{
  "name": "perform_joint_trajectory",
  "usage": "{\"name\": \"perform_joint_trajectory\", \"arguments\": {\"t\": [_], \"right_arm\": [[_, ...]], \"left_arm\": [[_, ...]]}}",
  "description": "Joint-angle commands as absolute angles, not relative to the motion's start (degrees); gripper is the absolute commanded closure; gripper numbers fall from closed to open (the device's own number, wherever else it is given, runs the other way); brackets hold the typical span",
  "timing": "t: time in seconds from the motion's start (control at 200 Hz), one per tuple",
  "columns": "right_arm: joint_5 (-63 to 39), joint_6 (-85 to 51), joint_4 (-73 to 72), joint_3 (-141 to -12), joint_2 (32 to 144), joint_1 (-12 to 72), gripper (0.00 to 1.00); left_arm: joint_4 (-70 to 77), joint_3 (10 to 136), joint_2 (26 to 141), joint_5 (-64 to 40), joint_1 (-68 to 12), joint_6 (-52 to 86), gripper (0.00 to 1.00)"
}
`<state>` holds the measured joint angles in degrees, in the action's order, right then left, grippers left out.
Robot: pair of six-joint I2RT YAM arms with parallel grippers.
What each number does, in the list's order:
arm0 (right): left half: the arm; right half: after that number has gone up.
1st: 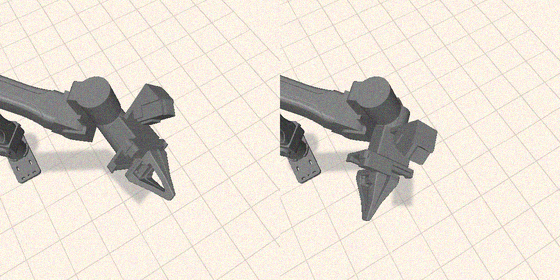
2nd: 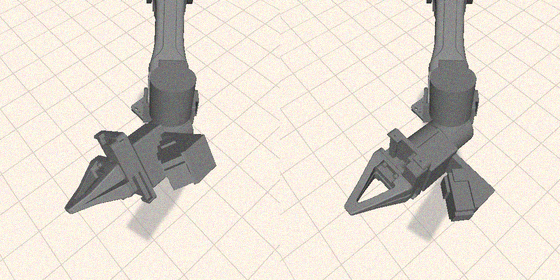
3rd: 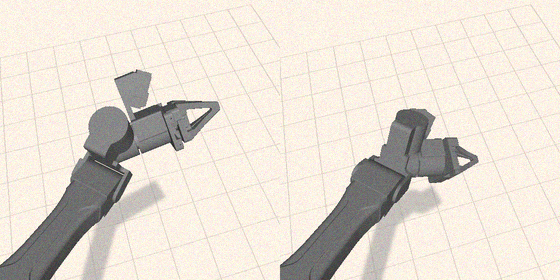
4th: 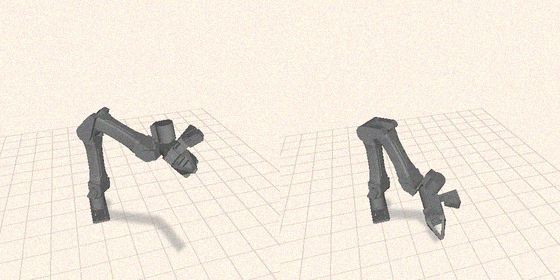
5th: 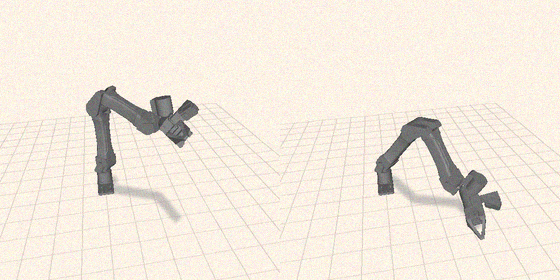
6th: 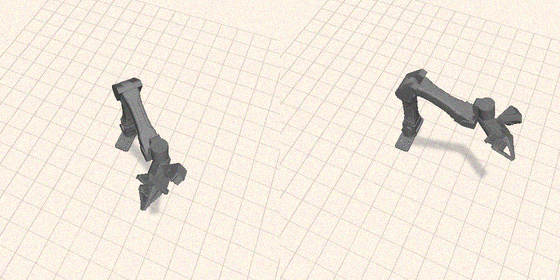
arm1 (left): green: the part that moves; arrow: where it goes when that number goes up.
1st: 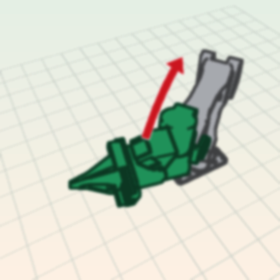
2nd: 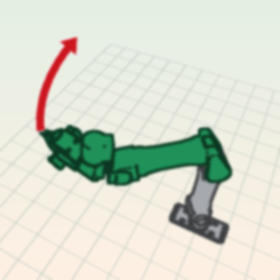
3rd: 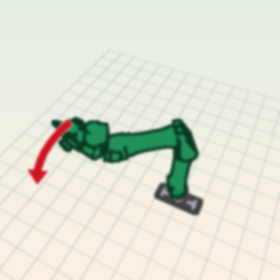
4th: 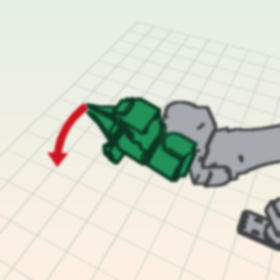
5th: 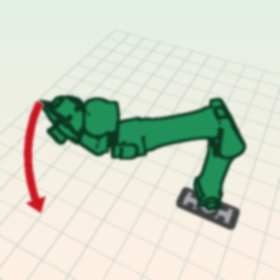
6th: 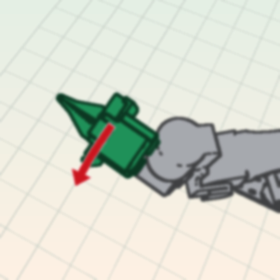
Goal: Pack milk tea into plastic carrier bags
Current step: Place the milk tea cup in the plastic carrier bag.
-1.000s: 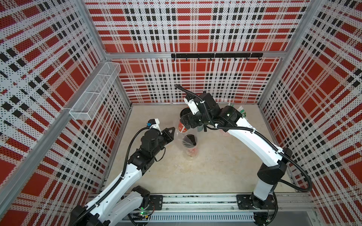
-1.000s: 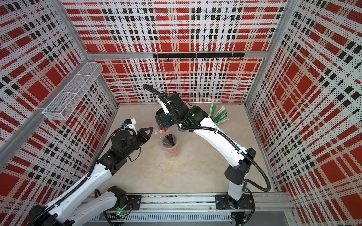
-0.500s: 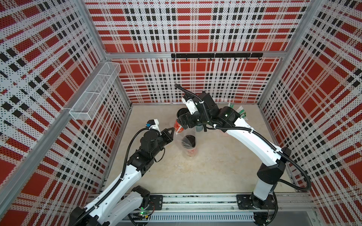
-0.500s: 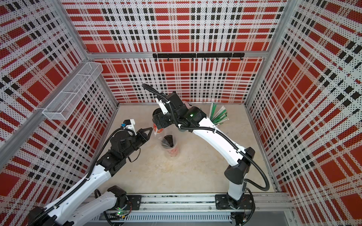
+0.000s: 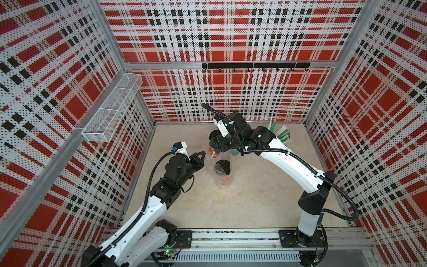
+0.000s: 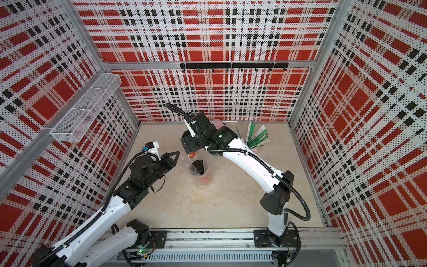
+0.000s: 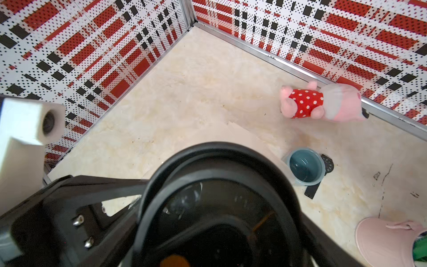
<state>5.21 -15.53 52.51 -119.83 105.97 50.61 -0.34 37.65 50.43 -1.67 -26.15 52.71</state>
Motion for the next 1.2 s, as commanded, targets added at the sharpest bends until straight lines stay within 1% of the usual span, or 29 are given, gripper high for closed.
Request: {"name": "perform_joint_trajectory", "arguments": {"t": [0.0, 0.356, 0.541, 0.661, 0.872, 1.198], "right_arm": [[3.8, -14.5, 52.0, -121.0, 107.2, 51.3, 0.13], [2.7, -16.4, 53.2, -121.3, 112.1, 51.3, 0.13], [3.3, -16.9, 52.6, -119.7, 112.8, 51.3, 0.13], [3.6, -17.2, 52.2, -119.2, 113.6, 51.3, 0.13], [5.2, -17.1, 54.5, -121.8, 117.0, 51.3, 0.11], [5.9, -17.0, 53.7, -121.7, 119.3, 51.3, 0.06]], "left_arm": [[0.8, 36.8, 50.0, -1.6, -25.5, 52.6, 1.00], [0.4, 35.8, 48.0, -0.8, -25.5, 52.6, 1.00], [0.9, 35.5, 48.1, -1.0, -25.5, 52.6, 1.00], [1.1, 35.4, 48.1, -1.2, -25.6, 52.6, 1.00], [1.3, 35.2, 47.7, -1.0, -25.6, 52.3, 1.00], [1.7, 35.2, 47.9, -1.3, -25.6, 52.0, 1.00]]}}
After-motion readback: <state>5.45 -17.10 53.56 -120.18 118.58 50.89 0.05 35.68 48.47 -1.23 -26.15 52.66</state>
